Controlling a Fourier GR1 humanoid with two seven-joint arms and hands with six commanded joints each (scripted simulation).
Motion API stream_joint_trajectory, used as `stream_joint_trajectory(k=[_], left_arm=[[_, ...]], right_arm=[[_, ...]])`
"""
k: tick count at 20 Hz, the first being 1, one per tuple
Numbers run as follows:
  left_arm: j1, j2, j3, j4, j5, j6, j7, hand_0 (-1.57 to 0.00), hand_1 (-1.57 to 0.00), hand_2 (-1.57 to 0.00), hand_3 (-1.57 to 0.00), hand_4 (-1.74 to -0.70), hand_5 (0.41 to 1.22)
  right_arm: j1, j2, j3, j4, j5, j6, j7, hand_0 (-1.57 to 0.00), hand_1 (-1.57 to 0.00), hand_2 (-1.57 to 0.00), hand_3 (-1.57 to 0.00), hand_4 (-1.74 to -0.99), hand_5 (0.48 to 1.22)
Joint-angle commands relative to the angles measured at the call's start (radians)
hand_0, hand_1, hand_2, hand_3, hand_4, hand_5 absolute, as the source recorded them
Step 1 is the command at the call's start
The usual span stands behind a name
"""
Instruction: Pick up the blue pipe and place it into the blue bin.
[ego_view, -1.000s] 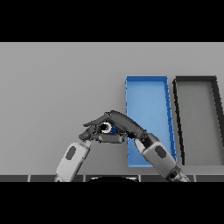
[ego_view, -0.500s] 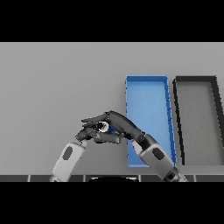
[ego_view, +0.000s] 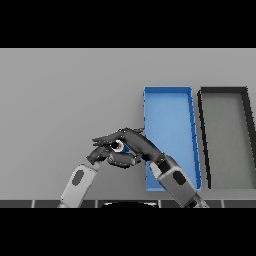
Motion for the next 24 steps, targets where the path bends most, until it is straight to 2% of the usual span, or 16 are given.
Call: stream_joint_trajectory(k=[1,3,4,5,7,8,11,13,16,20,23,24], left_arm=[[0.001,-0.001,-0.003,-0.002,-0.002,0.002,-0.004,-0.04,-0.04,-0.04,-0.03,-0.94,0.495],[-0.004,-0.008,-0.003,-0.006,0.0,0.009,0.021,-0.03,-0.02,-0.02,-0.02,-0.92,0.482],[-0.004,0.001,-0.002,0.009,-0.007,0.006,0.022,-0.02,-0.02,-0.02,-0.02,-0.92,0.474],[-0.015,-0.005,0.002,0.012,-0.003,0.008,0.032,-0.02,-0.01,-0.01,-0.01,-0.91,0.47],[-0.018,-0.003,0.005,0.02,0.0,0.006,0.036,-0.01,-0.01,-0.01,-0.01,-0.91,0.456],[-0.027,0.003,0.011,0.028,-0.001,0.006,0.027,-0.01,-0.01,-0.01,-0.01,-0.91,0.45],[-0.013,0.009,0.007,0.014,0.018,-0.017,0.041,0.0,0.0,0.0,0.0,-0.91,0.437],[-0.013,-0.001,0.003,0.012,0.011,-0.008,0.061,0.0,0.0,0.0,0.0,-0.9,0.433],[-0.023,-0.004,-0.001,0.021,-0.01,0.006,0.074,0.0,0.0,0.0,0.0,-0.89,0.428],[-0.008,0.016,0.006,-0.002,0.008,-0.01,0.052,0.0,0.0,0.0,0.0,-0.89,0.412],[-0.01,0.031,0.009,-0.001,-0.003,-0.006,0.034,0.0,0.0,0.0,0.0,-0.87,0.413],[-0.003,0.03,-0.001,0.003,-0.016,-0.002,0.027,0.0,0.0,0.0,0.0,-0.87,0.415]], right_arm=[[-0.001,0.013,-0.018,-0.005,-0.03,0.0,0.007,-1.57,-1.57,-1.57,-1.57,-1.741,1.22],[-0.017,0.038,-0.048,-0.021,-0.082,-0.003,0.036,-1.57,-1.57,-1.57,-1.57,-1.741,1.221],[-0.033,0.056,-0.063,-0.037,-0.105,-0.023,0.061,-1.57,-1.57,-1.57,-1.57,-1.741,1.221],[-0.065,0.046,-0.077,-0.017,-0.145,-0.057,0.067,-1.57,-1.57,-1.57,-1.57,-1.741,1.221],[-0.159,-0.016,-0.11,0.003,-0.249,-0.132,0.066,-1.57,-1.57,-1.57,-1.57,-1.741,1.221],[-0.218,-0.068,-0.119,0.002,-0.315,-0.179,0.066,-1.57,-1.57,-1.57,-1.57,-1.741,1.221],[-0.42,-0.186,-0.204,0.025,-0.48,-0.249,0.065,-1.57,-1.57,-1.57,-1.57,-1.741,1.221],[-0.514,-0.23,-0.269,0.048,-0.46,-0.323,0.062,-1.57,-1.57,-1.57,-1.57,-1.741,1.221],[-0.566,-0.365,-0.334,0.107,-0.462,-0.38,0.066,-1.57,-1.57,-1.57,-1.57,-1.741,1.221],[-0.515,-0.479,-0.415,0.168,-0.473,-0.383,0.066,-1.57,-1.57,-1.57,-1.57,-1.741,1.221],[-0.382,-0.544,-0.456,0.156,-0.476,-0.373,0.067,-1.57,-1.57,-1.57,-1.57,-1.741,1.221],[-0.34,-0.563,-0.463,0.152,-0.489,-0.395,0.067,-1.57,-1.57,-1.57,-1.57,-1.741,1.221]])
